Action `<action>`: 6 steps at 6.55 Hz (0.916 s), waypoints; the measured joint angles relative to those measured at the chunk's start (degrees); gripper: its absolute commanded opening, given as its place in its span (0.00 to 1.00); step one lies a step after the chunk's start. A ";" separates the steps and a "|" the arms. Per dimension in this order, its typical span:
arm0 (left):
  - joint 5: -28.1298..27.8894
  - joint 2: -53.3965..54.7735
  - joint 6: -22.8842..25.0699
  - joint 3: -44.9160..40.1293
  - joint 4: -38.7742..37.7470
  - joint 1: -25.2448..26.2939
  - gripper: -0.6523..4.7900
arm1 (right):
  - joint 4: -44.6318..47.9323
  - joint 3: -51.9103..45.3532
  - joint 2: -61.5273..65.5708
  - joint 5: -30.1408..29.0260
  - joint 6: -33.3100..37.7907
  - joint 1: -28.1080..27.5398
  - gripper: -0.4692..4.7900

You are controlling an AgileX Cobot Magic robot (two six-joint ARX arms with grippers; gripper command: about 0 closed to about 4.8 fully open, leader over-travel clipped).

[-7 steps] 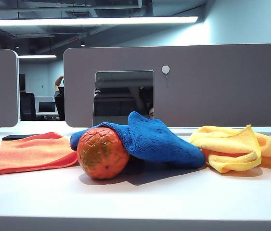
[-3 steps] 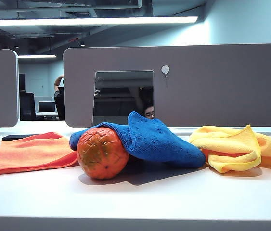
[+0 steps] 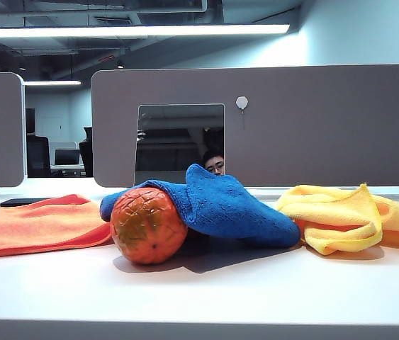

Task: Pick up a rag that is the same color as the top surface of the Rubik's Cube and cover the cube with it.

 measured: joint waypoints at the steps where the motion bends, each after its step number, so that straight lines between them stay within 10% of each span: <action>1: -2.03 0.00 0.02 -0.02 2.84 0.02 0.11 | 0.04 0.00 0.00 0.00 0.00 0.00 0.08; 6: -3.74 0.00 -0.50 -0.02 4.57 0.04 0.11 | 0.02 0.00 0.00 -0.68 0.00 -0.02 0.08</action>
